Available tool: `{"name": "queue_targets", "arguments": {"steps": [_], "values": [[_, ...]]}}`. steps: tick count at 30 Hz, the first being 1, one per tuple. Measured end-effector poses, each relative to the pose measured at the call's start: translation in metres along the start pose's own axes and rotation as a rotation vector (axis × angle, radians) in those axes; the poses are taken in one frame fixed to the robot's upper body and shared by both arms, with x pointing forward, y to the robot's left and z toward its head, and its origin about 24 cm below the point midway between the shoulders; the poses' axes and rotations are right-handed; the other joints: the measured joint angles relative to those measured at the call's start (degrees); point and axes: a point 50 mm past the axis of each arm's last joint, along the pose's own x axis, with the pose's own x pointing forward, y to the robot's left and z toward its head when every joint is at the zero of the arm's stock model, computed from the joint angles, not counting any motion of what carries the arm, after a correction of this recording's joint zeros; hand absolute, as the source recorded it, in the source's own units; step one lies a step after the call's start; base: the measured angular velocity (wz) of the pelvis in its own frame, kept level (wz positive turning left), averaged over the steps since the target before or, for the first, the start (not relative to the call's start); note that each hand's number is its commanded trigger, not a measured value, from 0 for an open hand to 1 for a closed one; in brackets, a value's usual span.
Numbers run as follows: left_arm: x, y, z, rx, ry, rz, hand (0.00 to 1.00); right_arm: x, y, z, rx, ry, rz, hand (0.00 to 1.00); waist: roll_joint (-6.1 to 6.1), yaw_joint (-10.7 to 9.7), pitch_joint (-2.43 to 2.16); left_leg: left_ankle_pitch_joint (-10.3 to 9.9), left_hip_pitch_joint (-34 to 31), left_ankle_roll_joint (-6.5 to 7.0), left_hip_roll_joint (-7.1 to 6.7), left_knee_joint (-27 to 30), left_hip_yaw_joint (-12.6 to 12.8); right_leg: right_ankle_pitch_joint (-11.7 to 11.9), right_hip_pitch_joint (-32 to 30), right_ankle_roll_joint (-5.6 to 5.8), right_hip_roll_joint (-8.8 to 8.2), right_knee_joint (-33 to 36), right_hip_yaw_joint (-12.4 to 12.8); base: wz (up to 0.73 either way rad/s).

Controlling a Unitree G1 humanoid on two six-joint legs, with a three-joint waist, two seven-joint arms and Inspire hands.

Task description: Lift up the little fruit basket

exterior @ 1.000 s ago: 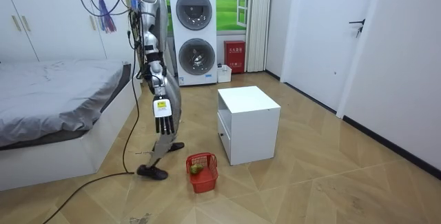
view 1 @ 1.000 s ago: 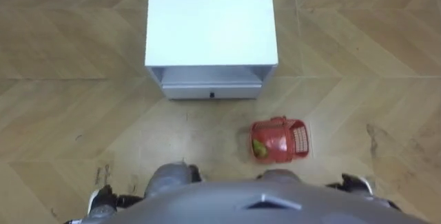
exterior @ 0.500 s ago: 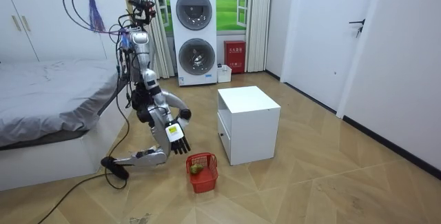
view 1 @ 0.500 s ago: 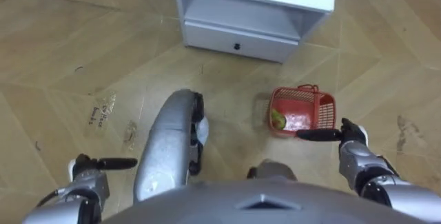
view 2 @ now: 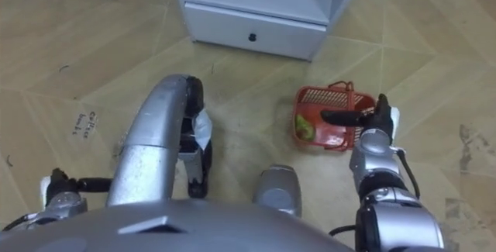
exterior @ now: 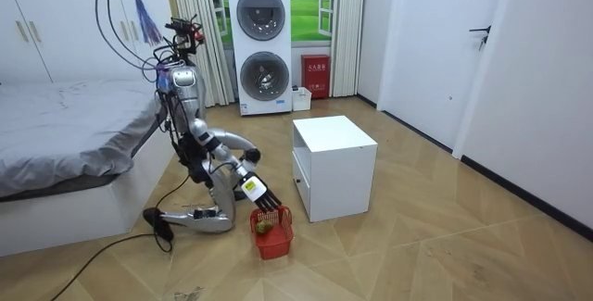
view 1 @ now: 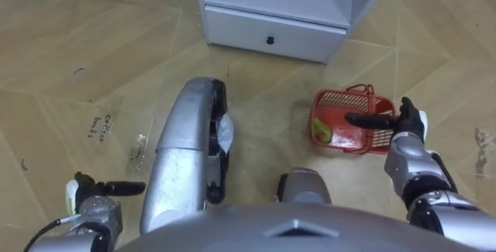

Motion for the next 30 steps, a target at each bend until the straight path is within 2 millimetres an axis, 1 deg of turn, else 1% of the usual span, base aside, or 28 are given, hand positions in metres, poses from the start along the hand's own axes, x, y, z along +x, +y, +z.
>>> {"name": "queue_targets", "arguments": {"steps": [1, 2, 4, 7, 10, 12, 14, 15, 16, 19, 22, 23, 27, 30], "values": [[-0.001, -0.001, -0.005, 0.003, 0.012, -0.013, 0.0, 0.0, -0.001, 0.007, -0.018, -0.036, -0.003, 0.0, 0.28, -0.38, 0.23, -0.01, -0.58, -0.02, 0.16, 1.06, -0.38, -0.41, 0.25, -0.1, 0.41, 0.77, 0.04, -0.09], [-0.002, -0.004, -0.009, 0.009, 0.021, -0.034, 0.0, 0.0, -0.001, 0.012, -0.032, -0.059, -0.004, 0.0, 0.53, -0.4, 0.2, 0.35, -0.59, -0.75, 0.08, 0.78, -0.64, -0.53, 0.19, -0.21, 0.66, 0.66, 0.26, -0.09], [-0.003, -0.005, -0.013, 0.032, 0.024, -0.056, 0.0, 0.0, -0.001, 0.016, -0.052, -0.081, -0.004, 0.0, 0.6, -0.46, 0.16, 0.5, -0.25, -1.06, 0.09, 0.39, -0.65, -0.53, 0.24, -0.21, 0.67, 0.51, 0.39, -0.03], [-0.004, -0.006, -0.015, 0.048, 0.023, -0.068, 0.0, 0.001, -0.004, 0.023, -0.05, -0.109, -0.016, 0.0, 1.11, -0.42, -0.07, 0.62, -0.05, -1.31, 0.12, -0.01, -0.64, -0.52, -0.03, -0.2, 0.61, 0.48, 0.75, -0.03], [-0.004, -0.005, -0.018, 0.053, 0.026, -0.082, 0.0, 0.003, -0.009, 0.03, -0.053, -0.129, -0.035, 0.0, 1.4, -0.19, -0.03, 0.64, 0.61, -1.35, 0.08, -0.42, -0.31, -0.52, -0.04, -0.19, 0.18, 0.59, 1.52, -0.09], [-0.005, -0.006, -0.02, 0.071, 0.026, -0.094, 0.0, 0.004, -0.011, 0.033, -0.054, -0.136, -0.046, 0.0, 1.94, 0.17, 0.1, 0.64, 0.64, -1.47, 0.07, -0.67, -0.17, -0.52, -0.17, -0.19, 0.11, 0.73, 1.57, -0.02], [-0.005, -0.007, -0.022, 0.089, 0.027, -0.113, 0.0, 0.005, -0.012, 0.038, -0.051, -0.147, -0.05, 0.0, 2.88, 0.37, 0.05, 0.55, 0.6, -2.24, 0.07, -1.09, -0.16, -0.53, -0.46, -0.18, 0.02, 0.97, 1.61, 0.0], [-0.006, -0.007, -0.023, 0.092, 0.028, -0.114, 0.0, 0.005, -0.012, 0.039, -0.049, -0.149, -0.049, 0.0, 3.06, 0.45, 0.02, 0.57, 0.61, -2.31, 0.07, -1.2, -0.13, -0.53, -0.51, -0.17, -0.02, 1.02, 1.6, 0.03], [-0.006, -0.007, -0.024, 0.095, 0.029, -0.115, 0.0, 0.005, -0.012, 0.039, -0.048, -0.15, -0.048, 0.0, 3.29, 0.53, -0.01, 0.66, 0.67, -2.56, 0.05, -1.45, -0.05, -0.54, -0.57, -0.15, -0.14, 1.1, 1.59, 0.04], [-0.007, -0.008, -0.028, 0.119, 0.034, -0.128, 0.0, 0.007, -0.011, 0.04, -0.051, -0.147, -0.045, 0.0, 3.82, 0.66, 0.15, 0.96, 0.73, -3.19, -0.13, -2.01, 0.09, -0.55, -0.74, -0.14, -0.41, 1.41, 1.57, 0.04], [-0.008, -0.01, -0.032, 0.143, 0.039, -0.154, 0.0, 0.008, -0.014, 0.034, -0.073, -0.118, -0.047, 0.0, 3.95, 0.83, 0.17, 1.34, 0.74, -3.94, -1.01, -2.84, 0.25, -0.59, -0.81, -0.07, -1.15, 1.46, 1.55, 0.05], [-0.008, -0.01, -0.032, 0.143, 0.039, -0.159, 0.0, 0.009, -0.015, 0.032, -0.082, -0.108, -0.045, 0.0, 4.04, 1.25, 0.3, 1.39, 0.73, -4.05, -1.03, -2.99, 0.28, -0.6, -0.92, -0.06, -1.17, 1.5, 1.52, 0.05], [-0.008, -0.009, -0.033, 0.146, 0.045, -0.179, 0.0, 0.011, -0.02, 0.028, -0.086, -0.074, -0.029, 0.0, 4.06, 2.39, 0.42, 1.52, 0.51, -4.3, -1.04, -3.28, 0.39, -0.6, -1.29, -0.04, -1.3, 1.46, 1.38, 0.02], [-0.006, -0.007, -0.03, 0.146, 0.04, -0.192, 0.0, 0.015, -0.028, 0.022, -0.065, -0.015, -0.031, 0.0, 4.1, 3.55, 0.44, 1.56, 0.29, -4.36, -1.04, -3.3, 0.29, -0.61, -1.21, -0.02, -1.2, 1.21, 0.78, 0.09]]}}
